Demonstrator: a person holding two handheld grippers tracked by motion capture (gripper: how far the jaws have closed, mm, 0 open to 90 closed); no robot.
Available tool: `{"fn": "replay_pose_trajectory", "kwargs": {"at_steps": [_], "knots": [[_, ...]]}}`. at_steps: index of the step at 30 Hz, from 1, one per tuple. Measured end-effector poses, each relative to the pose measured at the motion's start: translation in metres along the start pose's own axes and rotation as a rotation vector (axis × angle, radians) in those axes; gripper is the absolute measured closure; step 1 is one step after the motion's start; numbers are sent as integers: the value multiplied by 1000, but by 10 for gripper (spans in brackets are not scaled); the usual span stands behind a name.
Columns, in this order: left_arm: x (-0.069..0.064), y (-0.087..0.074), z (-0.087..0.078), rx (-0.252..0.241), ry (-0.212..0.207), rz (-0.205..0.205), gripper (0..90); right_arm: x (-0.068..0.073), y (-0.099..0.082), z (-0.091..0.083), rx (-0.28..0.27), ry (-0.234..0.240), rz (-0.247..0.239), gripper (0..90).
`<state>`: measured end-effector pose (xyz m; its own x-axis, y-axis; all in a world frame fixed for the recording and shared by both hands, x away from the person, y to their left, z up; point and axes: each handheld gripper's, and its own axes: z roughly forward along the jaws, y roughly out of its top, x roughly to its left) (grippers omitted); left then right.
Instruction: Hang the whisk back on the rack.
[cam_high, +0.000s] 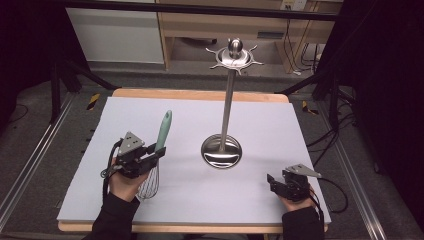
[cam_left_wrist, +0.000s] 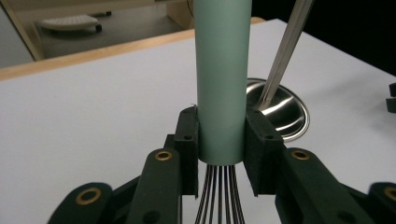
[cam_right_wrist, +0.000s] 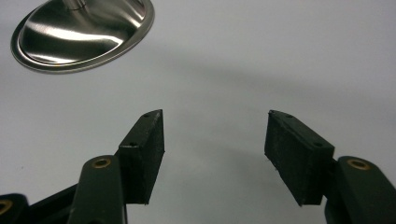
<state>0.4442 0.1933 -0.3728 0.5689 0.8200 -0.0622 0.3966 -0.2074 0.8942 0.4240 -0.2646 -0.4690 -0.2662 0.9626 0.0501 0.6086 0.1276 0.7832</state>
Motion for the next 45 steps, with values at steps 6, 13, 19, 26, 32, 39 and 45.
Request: {"fn": "replay_pose_trajectory", "kwargs": {"at_steps": [6, 13, 19, 26, 32, 39, 45], "knots": [[0, 6, -8, -45, 2, 0, 688, 0, 0, 0, -5, -4, -3, 381], [0, 14, -14, -92, 5, -1, 688, 0, 0, 0, -11, -9, -7, 381], [-2, 24, -17, -129, -11, 3, 688, 0, 0, 0, -11, -9, -5, 382], [-5, 40, -18, -165, -34, 5, 688, 0, 0, 1, -13, -14, -8, 382], [-10, 53, -15, -196, -54, 7, 688, -1, 0, 2, -13, -18, -14, 383], [-19, 63, -9, -208, -75, 23, 688, -1, 0, 1, -16, -17, -11, 383], [-24, 71, -4, -211, -96, 31, 688, -1, 0, 1, -15, -16, -11, 383]]}}
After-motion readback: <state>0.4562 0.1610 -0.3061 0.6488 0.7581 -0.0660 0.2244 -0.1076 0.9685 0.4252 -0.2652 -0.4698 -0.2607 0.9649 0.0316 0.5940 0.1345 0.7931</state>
